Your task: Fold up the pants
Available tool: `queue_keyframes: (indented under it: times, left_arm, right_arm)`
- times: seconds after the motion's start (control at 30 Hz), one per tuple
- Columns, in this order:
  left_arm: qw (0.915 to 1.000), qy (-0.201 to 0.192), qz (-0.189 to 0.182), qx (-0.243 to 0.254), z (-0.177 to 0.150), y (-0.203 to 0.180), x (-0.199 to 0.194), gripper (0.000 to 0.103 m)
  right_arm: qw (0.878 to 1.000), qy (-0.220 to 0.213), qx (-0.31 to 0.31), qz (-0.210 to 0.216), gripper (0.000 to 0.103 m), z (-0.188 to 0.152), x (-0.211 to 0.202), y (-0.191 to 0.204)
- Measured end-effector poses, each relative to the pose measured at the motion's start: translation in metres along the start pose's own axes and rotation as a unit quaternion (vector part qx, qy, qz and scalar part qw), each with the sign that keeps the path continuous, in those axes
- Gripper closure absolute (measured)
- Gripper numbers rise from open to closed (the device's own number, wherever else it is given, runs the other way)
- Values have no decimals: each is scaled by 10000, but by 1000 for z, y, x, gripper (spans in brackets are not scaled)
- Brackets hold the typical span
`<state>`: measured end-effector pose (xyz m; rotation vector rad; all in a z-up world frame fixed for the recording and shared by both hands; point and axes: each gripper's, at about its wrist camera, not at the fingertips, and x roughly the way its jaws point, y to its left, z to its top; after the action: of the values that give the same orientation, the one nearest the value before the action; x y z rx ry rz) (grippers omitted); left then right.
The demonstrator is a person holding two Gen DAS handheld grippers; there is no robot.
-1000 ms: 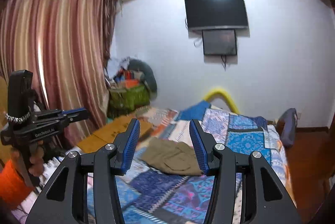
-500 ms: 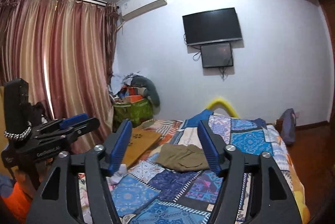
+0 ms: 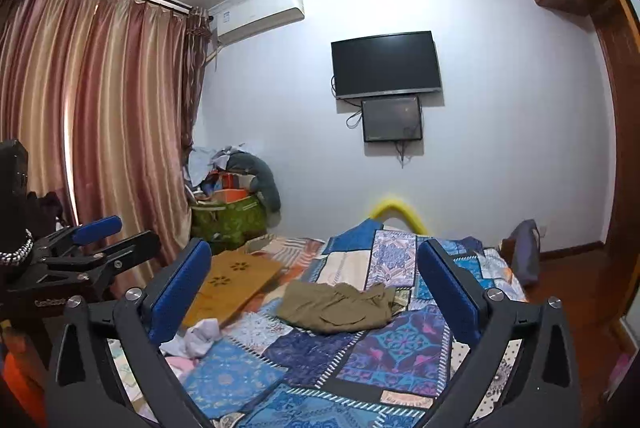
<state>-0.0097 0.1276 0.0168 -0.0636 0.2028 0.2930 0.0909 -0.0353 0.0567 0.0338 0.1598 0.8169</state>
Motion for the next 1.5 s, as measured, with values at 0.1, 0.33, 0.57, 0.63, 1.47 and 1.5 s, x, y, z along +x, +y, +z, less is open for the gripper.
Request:
queue_keyframes:
  times: [0.1, 0.33, 0.57, 0.63, 1.47, 1.5]
  left_arm:
    - [10000, 38, 18, -49, -3, 2, 2, 0]
    - [10000, 37, 47, -51, -4, 1, 2, 0]
    - [10000, 36, 11, -15, -5, 0, 1, 0]
    - [10000, 38, 0, -13, -5, -1, 1, 0]
    - [9998, 156, -107, 70, -5, 0, 8, 0]
    - [9998, 161, -123, 71, -5, 0, 8, 0]
  right_arm:
    - [10000, -15, 10, -33, 0, 0, -1, 0]
    - [9999, 54, 76, -51, 0, -5, -2, -2]
    - [9999, 104, 68, -80, 0, -6, -4, -2]
    - [9999, 110, 77, -80, 0, -4, -6, -3]
    - [9996, 164, 135, -174, 0, 0, -10, -11]
    - [9996, 163, 131, -181, 0, 0, -10, -11]
